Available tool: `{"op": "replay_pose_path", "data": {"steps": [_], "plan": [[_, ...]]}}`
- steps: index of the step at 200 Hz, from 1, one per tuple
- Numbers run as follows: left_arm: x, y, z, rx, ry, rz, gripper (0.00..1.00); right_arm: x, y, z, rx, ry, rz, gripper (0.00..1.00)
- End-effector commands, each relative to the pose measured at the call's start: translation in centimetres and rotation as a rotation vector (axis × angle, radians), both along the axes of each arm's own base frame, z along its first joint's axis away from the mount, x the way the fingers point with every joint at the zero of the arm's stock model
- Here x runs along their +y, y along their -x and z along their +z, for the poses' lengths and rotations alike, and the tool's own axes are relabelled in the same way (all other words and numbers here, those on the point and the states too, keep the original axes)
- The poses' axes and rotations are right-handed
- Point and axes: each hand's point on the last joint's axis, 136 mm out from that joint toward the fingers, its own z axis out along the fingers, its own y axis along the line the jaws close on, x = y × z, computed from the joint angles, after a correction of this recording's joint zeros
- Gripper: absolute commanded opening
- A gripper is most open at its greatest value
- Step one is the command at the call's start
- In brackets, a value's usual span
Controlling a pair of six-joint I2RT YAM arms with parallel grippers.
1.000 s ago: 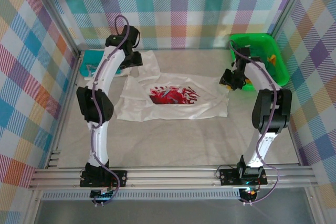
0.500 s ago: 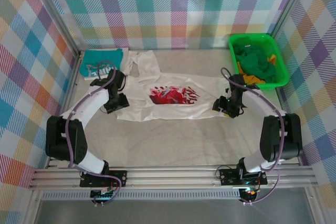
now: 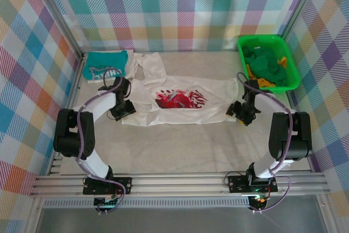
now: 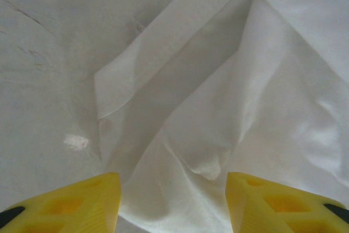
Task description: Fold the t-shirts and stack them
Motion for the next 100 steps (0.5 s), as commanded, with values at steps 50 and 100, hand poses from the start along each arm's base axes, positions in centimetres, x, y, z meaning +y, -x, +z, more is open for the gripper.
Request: {"op": "replay_pose_path", "data": {"steps": [50,100], "plan": [[1.3,1.1,-2.1,0.03,-0.022,0.045,0.18,1.0,-2.3,-1.8,-0.061,-0.083,-0.028,0.22],[3.5,1.4,-0.5,0.017,-0.048,0.08,0.0,-0.3,-1.0,-0.5,-0.056,-0.037,-0.04,0.0]]}}
